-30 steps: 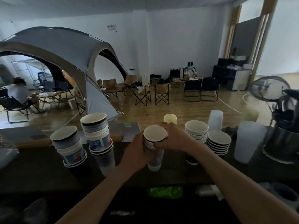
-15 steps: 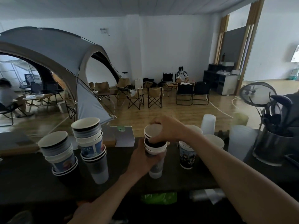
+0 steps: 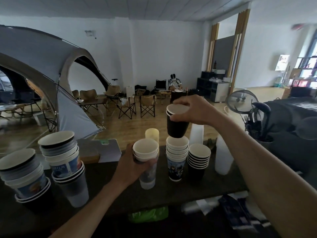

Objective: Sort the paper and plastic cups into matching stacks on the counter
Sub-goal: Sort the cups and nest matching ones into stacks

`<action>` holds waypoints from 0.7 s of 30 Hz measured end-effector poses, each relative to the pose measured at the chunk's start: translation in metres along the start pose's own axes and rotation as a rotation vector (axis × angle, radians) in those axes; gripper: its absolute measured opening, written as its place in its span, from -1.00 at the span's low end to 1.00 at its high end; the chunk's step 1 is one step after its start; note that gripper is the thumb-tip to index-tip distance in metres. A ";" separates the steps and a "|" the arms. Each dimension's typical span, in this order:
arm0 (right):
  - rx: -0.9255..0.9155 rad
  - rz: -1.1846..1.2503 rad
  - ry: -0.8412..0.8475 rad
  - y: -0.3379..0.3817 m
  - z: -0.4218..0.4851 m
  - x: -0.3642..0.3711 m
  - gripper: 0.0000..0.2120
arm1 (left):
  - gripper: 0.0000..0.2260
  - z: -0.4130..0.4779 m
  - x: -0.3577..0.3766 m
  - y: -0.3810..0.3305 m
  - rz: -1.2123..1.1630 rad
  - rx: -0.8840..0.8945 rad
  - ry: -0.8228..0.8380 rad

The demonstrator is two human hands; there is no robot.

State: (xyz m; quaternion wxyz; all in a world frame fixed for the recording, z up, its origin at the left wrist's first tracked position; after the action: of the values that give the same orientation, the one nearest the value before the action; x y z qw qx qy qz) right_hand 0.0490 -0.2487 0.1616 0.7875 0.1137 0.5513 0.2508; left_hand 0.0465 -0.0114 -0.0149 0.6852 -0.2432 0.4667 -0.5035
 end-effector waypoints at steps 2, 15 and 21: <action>0.066 -0.042 -0.027 -0.027 -0.007 -0.006 -0.32 | -0.31 0.001 0.005 0.001 0.000 0.012 0.011; 0.303 -0.070 0.215 -0.129 -0.042 0.052 -0.18 | -0.29 -0.004 0.037 0.007 -0.020 -0.036 0.051; 0.133 -0.175 0.071 -0.077 -0.033 0.028 -0.22 | -0.25 -0.010 0.036 0.015 -0.016 -0.098 0.078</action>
State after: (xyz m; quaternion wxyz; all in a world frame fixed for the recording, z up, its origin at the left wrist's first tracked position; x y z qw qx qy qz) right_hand 0.0464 -0.3032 0.0917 0.7770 0.1081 0.6023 0.1478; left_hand 0.0466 -0.0374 -0.0451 0.6499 -0.2604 0.5152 -0.4943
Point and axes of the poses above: each hand's wrist, its own z-axis towards the middle knuckle, its own x-axis out of the palm, y = z × x, the point moved 5 cm from there along z, towards the middle knuckle, and after that the axes turned 4 degrees about x, right-handed, at the moved point
